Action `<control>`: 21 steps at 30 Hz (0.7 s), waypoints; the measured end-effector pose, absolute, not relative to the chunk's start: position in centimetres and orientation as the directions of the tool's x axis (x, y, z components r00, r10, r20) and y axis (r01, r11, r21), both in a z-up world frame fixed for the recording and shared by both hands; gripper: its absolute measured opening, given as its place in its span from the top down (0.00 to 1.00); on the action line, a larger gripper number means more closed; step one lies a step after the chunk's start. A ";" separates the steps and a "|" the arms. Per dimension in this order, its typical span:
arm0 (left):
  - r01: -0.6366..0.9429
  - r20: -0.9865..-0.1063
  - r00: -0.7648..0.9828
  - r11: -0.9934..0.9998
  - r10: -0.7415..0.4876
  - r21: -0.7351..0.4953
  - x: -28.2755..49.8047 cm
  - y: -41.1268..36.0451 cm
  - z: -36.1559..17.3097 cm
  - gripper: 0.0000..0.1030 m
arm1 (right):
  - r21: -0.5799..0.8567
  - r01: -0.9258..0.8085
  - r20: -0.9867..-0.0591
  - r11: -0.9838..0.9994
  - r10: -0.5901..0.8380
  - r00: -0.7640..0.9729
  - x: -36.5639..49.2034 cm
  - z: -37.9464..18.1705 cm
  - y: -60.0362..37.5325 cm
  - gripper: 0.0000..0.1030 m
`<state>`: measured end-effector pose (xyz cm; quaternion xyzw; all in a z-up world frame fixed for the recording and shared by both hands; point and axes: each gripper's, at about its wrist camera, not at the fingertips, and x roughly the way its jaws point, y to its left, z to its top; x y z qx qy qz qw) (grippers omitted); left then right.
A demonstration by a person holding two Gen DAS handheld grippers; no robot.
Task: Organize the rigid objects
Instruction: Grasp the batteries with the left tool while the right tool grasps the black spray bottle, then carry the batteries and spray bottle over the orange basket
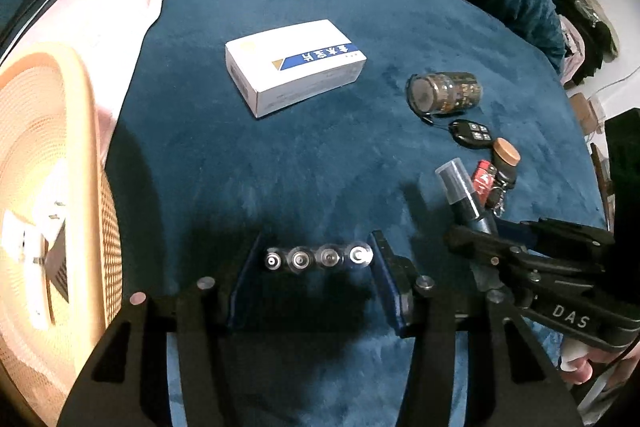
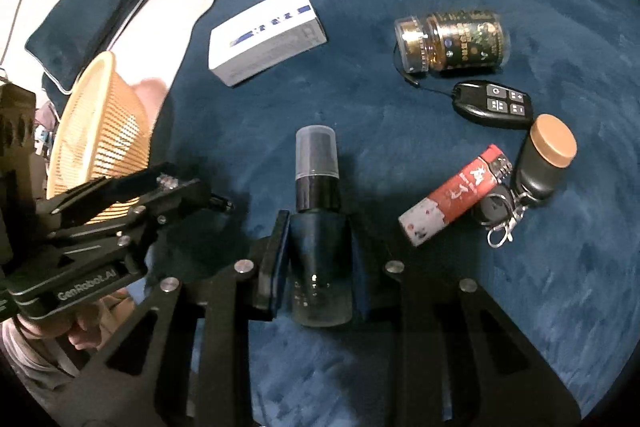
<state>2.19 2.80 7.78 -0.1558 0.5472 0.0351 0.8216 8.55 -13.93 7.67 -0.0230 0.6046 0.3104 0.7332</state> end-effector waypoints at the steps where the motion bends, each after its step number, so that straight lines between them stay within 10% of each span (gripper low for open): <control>1: -0.232 -0.909 0.401 0.948 -0.113 -0.220 1.9 2.8 7.9 0.48 | 0.346 -0.483 -0.898 0.804 0.434 0.078 8.6 8.3 -15.1 0.73; 21: -0.259 -0.853 0.520 0.941 -0.052 -0.215 -1.9 3.7 14.4 0.48 | 0.351 -0.528 -0.857 0.773 0.492 0.151 6.0 13.7 -12.9 0.73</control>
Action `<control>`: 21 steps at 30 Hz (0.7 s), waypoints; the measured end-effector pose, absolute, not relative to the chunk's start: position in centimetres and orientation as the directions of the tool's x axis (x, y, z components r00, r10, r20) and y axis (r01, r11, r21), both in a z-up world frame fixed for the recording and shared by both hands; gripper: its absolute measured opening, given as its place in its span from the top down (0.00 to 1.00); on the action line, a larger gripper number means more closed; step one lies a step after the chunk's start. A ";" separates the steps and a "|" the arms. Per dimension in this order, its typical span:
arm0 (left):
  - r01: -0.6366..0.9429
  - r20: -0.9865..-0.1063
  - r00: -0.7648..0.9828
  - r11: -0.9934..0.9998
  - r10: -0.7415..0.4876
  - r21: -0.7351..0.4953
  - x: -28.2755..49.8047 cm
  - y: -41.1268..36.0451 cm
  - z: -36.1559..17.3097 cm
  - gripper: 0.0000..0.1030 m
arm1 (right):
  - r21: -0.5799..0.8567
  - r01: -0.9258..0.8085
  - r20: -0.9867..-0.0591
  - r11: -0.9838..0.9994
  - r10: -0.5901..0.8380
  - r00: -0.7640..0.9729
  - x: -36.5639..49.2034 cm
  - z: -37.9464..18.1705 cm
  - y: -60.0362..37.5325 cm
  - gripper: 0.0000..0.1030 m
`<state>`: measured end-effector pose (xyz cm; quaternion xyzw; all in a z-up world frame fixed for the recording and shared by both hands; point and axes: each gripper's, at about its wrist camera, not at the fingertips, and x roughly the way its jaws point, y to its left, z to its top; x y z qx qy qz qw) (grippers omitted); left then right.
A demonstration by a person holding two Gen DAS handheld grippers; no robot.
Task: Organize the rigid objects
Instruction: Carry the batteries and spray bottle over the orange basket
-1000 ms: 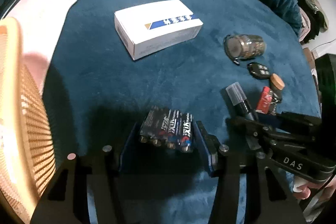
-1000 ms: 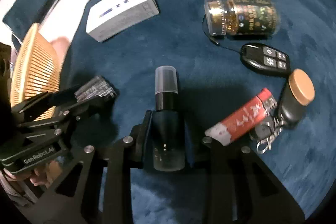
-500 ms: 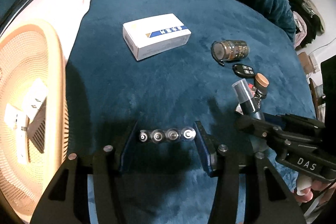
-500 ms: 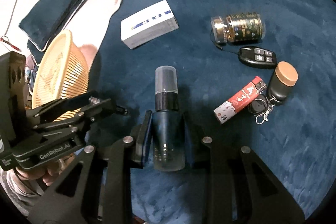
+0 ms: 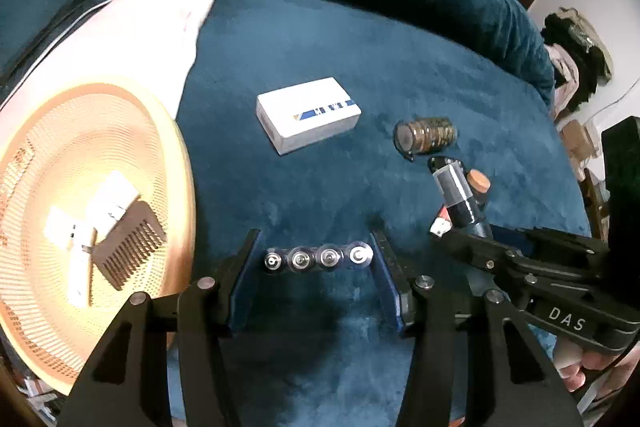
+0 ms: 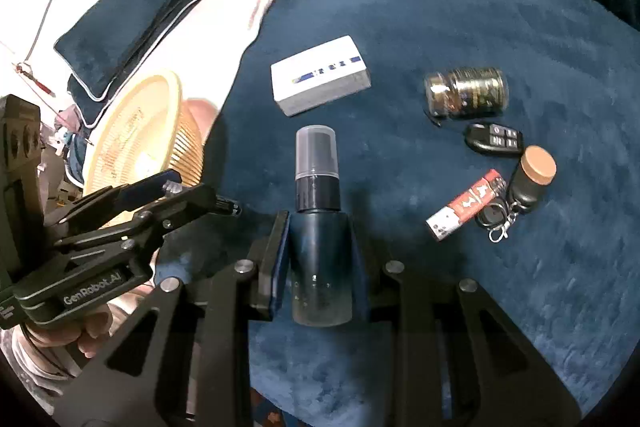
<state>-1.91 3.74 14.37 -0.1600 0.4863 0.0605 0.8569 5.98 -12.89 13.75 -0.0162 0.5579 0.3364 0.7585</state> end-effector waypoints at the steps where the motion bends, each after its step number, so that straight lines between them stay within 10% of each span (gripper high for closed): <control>1: -0.263 -0.849 0.526 0.940 -0.049 -0.217 -2.1 3.9 14.7 0.48 | 0.350 -0.533 -0.855 0.770 0.495 0.155 5.9 14.1 -12.7 0.73; 21: -0.452 -0.802 0.592 0.858 0.082 -0.245 -8.5 12.5 18.7 0.48 | 0.326 -0.678 -0.820 0.659 0.554 0.145 3.2 18.0 -3.8 0.73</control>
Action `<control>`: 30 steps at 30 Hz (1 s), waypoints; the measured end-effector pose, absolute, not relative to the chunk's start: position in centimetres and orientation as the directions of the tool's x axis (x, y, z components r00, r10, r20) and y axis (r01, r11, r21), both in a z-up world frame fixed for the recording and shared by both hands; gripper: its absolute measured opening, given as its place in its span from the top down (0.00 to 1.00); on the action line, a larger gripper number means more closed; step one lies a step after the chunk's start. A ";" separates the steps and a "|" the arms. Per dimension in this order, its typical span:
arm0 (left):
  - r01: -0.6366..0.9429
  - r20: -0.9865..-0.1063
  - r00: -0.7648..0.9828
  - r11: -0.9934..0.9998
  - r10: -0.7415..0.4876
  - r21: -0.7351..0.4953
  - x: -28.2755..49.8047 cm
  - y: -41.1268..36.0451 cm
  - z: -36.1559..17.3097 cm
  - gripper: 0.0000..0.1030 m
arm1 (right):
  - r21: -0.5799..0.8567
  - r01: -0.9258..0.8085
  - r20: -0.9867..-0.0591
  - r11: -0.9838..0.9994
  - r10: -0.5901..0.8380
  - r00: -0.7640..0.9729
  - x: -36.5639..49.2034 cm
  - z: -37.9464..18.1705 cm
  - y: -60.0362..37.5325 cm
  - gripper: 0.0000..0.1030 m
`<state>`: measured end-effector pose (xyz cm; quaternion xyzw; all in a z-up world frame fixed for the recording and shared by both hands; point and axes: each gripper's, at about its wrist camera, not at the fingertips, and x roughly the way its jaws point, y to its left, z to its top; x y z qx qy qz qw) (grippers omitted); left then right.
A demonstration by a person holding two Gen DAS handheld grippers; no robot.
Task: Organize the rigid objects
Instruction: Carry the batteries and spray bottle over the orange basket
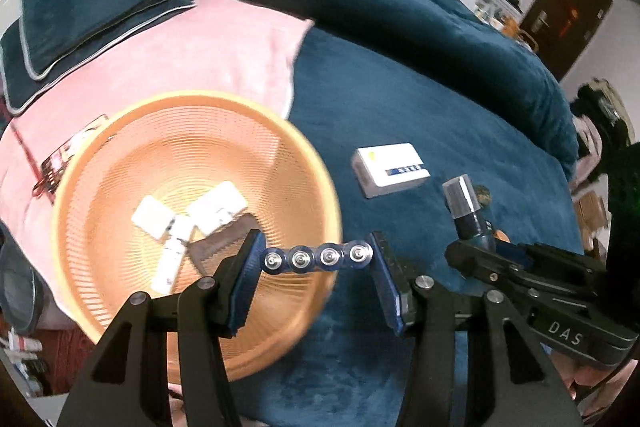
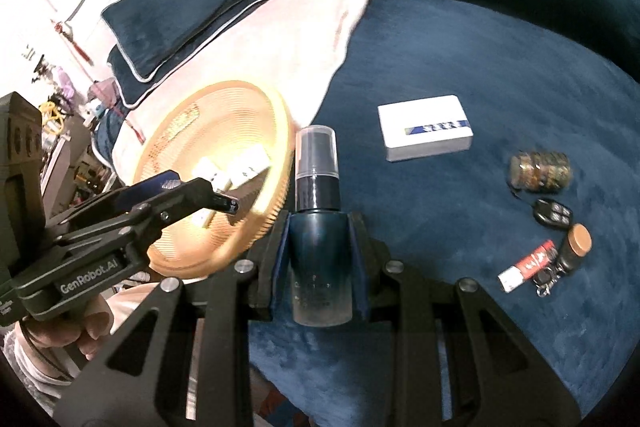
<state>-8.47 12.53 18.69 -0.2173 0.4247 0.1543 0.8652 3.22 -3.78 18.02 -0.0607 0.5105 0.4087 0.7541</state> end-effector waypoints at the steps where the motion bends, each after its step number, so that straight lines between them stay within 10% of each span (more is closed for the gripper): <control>1: -0.465 -0.802 0.590 0.850 0.092 -0.245 -8.9 13.1 18.7 0.48 | 0.324 -0.686 -0.819 0.652 0.556 0.142 3.0 18.1 -3.2 0.73; 30: -0.647 -0.854 0.499 0.718 0.145 -0.256 -13.9 22.5 15.5 0.48 | 0.330 -0.763 -0.833 0.557 0.552 0.043 0.0 17.4 6.3 0.73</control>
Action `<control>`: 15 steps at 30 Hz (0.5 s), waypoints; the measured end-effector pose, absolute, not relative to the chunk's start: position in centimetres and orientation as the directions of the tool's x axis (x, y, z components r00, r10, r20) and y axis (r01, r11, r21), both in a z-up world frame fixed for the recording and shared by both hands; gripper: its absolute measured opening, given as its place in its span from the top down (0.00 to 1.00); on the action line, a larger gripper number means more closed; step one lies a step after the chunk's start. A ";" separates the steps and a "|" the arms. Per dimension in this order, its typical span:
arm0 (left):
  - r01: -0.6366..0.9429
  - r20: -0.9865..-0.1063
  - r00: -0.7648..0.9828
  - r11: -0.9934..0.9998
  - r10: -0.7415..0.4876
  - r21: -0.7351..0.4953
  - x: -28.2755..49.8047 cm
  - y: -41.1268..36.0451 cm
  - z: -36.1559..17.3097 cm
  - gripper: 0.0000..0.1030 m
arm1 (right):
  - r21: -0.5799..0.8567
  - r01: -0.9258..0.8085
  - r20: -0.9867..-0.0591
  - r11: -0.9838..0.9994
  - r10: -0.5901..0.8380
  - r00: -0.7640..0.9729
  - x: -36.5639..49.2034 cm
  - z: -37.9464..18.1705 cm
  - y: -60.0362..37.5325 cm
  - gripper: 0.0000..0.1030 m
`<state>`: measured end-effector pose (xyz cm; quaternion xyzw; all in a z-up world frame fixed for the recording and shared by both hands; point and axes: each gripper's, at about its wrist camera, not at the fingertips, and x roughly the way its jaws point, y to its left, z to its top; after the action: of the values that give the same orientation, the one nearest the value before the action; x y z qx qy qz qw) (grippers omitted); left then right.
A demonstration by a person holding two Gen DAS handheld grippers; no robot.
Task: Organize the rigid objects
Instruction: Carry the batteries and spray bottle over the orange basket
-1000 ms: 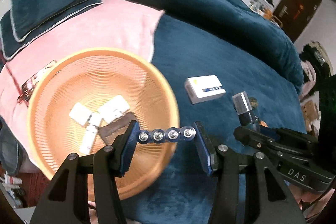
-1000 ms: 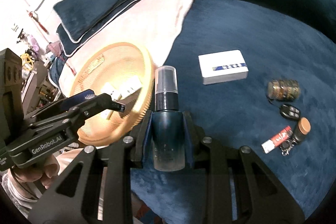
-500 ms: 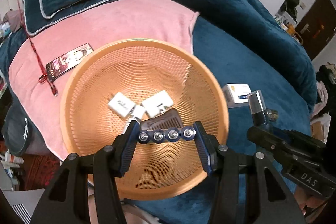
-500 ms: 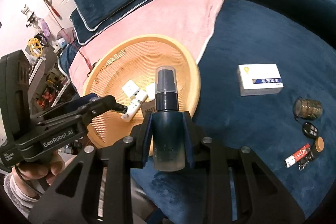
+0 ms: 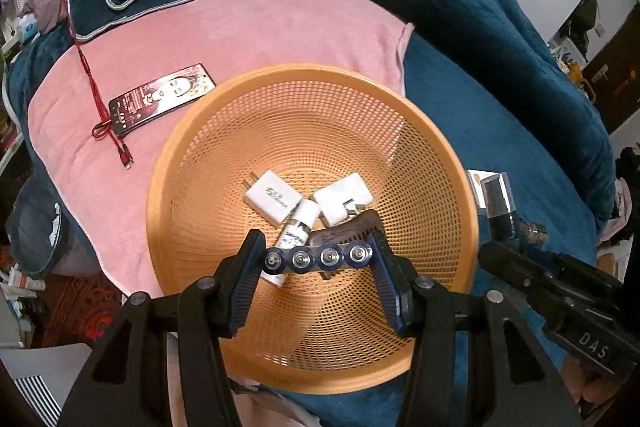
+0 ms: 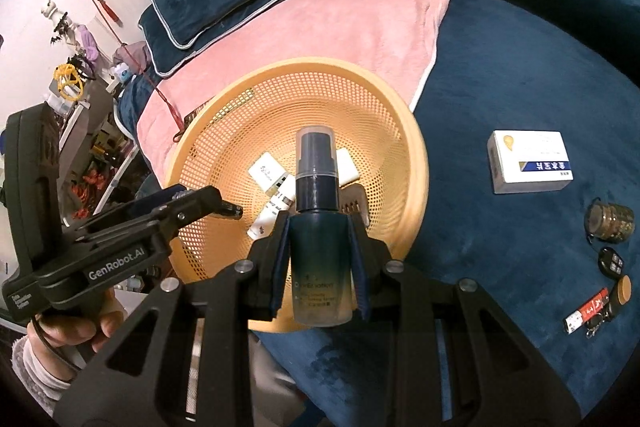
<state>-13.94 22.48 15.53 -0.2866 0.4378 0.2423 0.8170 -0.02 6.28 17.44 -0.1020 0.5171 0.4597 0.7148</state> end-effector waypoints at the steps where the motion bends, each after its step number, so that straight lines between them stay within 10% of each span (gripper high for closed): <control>1: -0.650 -0.858 0.493 0.717 0.145 -0.252 -13.9 22.6 15.4 0.48 | 0.329 -0.763 -0.834 0.556 0.550 0.041 -0.1 17.4 6.5 0.73; 8: -0.652 -0.880 0.461 0.718 0.118 -0.245 -13.0 23.3 14.5 0.47 | 0.326 -0.765 -0.837 0.556 0.545 0.040 0.1 17.0 7.8 0.71; 10: -0.664 -0.882 0.457 0.703 0.115 -0.253 -13.1 23.6 14.3 0.29 | 0.322 -0.755 -0.838 0.572 0.543 0.053 0.4 17.0 7.8 0.69; 12: -0.680 -0.880 0.460 0.684 0.119 -0.263 -13.5 23.9 14.2 0.06 | 0.328 -0.744 -0.837 0.582 0.544 0.056 0.6 17.0 7.8 0.49; 15: -0.701 -0.880 0.453 0.667 0.141 -0.253 -14.0 24.1 14.4 0.05 | 0.326 -0.733 -0.834 0.597 0.546 0.074 0.8 17.2 7.3 0.27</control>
<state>-13.96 24.13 14.38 -0.3103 0.4509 0.2652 0.7938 0.84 7.30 17.25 -0.0901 0.5190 0.4399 0.7273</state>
